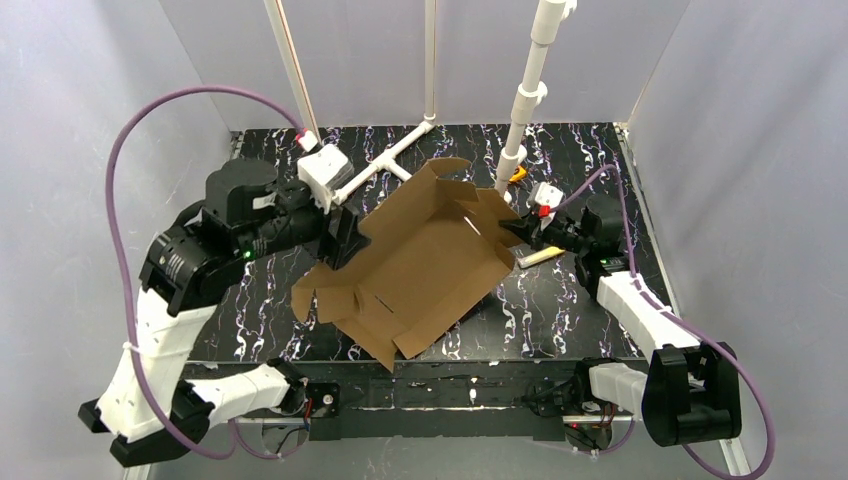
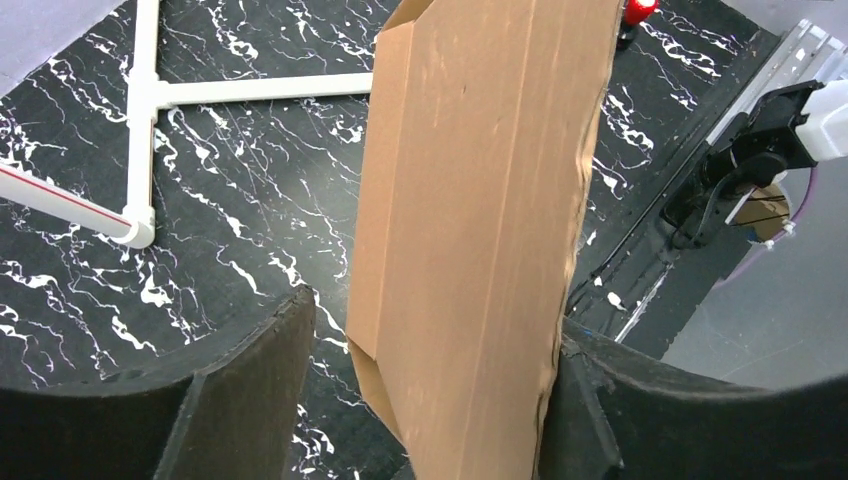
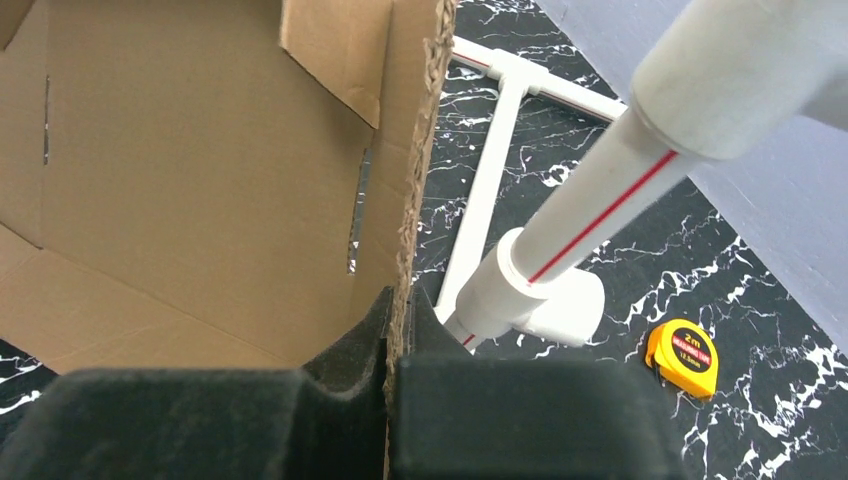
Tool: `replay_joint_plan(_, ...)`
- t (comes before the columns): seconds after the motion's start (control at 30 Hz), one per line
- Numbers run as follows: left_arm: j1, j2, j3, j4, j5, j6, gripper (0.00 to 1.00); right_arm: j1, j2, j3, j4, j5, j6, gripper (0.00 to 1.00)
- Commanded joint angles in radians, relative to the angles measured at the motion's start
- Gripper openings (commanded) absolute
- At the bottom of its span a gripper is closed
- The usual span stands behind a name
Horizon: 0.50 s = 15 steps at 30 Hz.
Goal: Fold the paper box
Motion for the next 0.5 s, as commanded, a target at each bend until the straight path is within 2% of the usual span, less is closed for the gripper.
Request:
replay_joint_plan(0.0, -0.003, -0.121, -0.111, 0.105, 0.005, 0.013, 0.75, -0.045, -0.033, -0.015, -0.006, -0.054, -0.019, 0.01)
replay_joint_plan(0.13, -0.003, -0.253, -0.278, 0.231, 0.022, -0.054, 0.93, -0.09, -0.044, -0.033, -0.007, -0.083, -0.024, 0.01)
replay_joint_plan(0.27, -0.002, -0.381, -0.439, 0.352, 0.013, -0.186, 0.98, -0.11, -0.051, -0.036, -0.002, -0.095, -0.016, 0.01)
replay_joint_plan(0.4, -0.003, -0.504, -0.617, 0.51, -0.002, -0.274, 0.98, -0.11, -0.038, -0.042, 0.032, -0.086, 0.016, 0.01)
replay_joint_plan(0.47, -0.003, -0.535, -0.666, 0.524, -0.021, -0.301, 0.98, -0.11, -0.036, -0.042, 0.032, -0.084, 0.02, 0.01)
